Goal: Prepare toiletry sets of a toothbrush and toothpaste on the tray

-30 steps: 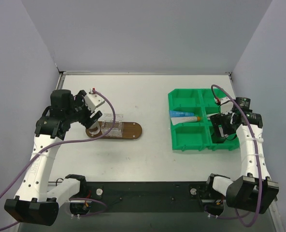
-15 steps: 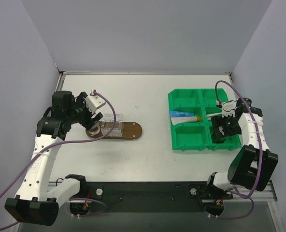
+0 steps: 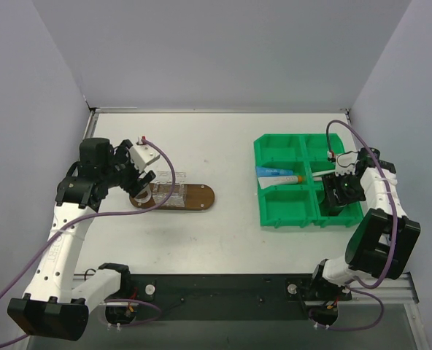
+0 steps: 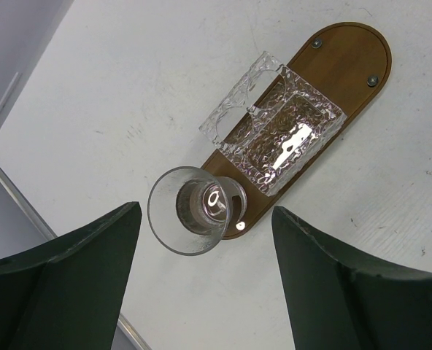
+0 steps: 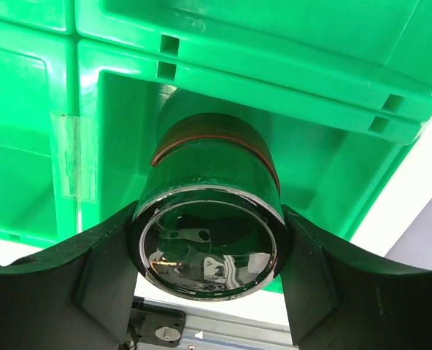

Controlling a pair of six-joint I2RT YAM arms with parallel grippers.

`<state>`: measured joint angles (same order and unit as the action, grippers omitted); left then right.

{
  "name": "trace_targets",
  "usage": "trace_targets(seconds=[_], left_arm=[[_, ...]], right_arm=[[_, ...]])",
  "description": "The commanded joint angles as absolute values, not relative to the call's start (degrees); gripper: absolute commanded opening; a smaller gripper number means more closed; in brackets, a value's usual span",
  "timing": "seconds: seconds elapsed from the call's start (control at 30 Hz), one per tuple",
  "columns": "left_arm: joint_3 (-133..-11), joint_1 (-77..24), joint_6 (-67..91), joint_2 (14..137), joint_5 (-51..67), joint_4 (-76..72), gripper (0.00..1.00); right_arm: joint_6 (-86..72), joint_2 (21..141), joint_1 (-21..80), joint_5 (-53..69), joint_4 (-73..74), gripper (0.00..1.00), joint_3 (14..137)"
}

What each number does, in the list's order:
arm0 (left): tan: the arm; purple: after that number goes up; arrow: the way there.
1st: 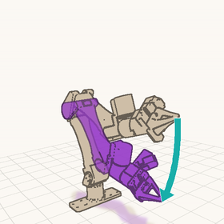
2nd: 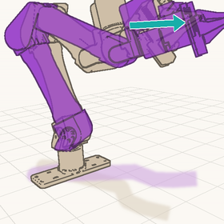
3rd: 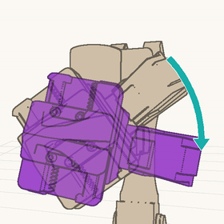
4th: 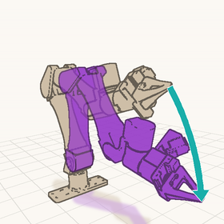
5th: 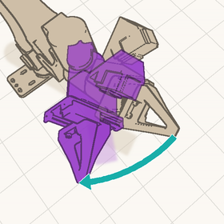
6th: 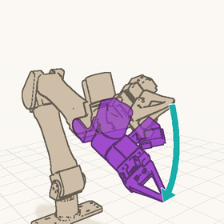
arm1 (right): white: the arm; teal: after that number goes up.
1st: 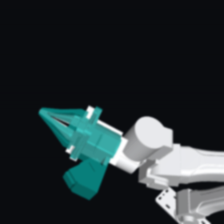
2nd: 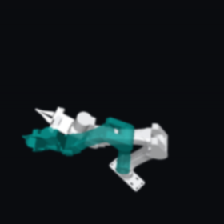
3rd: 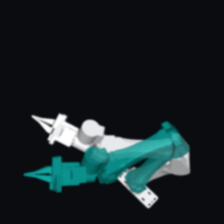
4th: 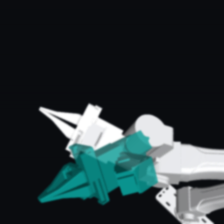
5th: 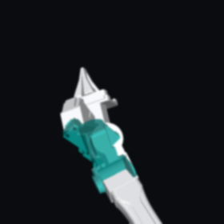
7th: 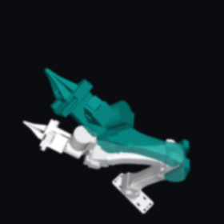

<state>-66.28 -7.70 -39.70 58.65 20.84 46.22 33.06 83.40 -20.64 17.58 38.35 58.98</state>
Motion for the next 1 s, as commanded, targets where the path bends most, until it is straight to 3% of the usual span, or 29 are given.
trace_targets(seconds=[0.0,0.23,0.57,0.77,0.97], left_arm=[[-66.71,-7.47,-40.08,58.45,21.62,44.65,0.83],[-66.88,-7.38,-38.24,58.71,22.41,43.6,0.83],[-68.38,-7.47,-26.39,59.41,29.52,35.96,0.83],[-69.87,-7.56,-14.01,61.17,40.24,28.32,0.83],[-69.17,-9.05,-0.29,63.8,49.83,17.08,0.83]], right_arm=[[33.84,83.32,-21.01,18.72,39.2,0.33,58.45],[33.14,78.5,-21.01,19.42,41.92,0.0,61.34],[30.06,71.11,-20.83,25.31,49.83,0.0,71.27],[27.08,68.47,-19.69,34.96,54.14,0.0,81.02],[20.92,67.85,-10.48,41.38,54.5,0.0,87.96]])
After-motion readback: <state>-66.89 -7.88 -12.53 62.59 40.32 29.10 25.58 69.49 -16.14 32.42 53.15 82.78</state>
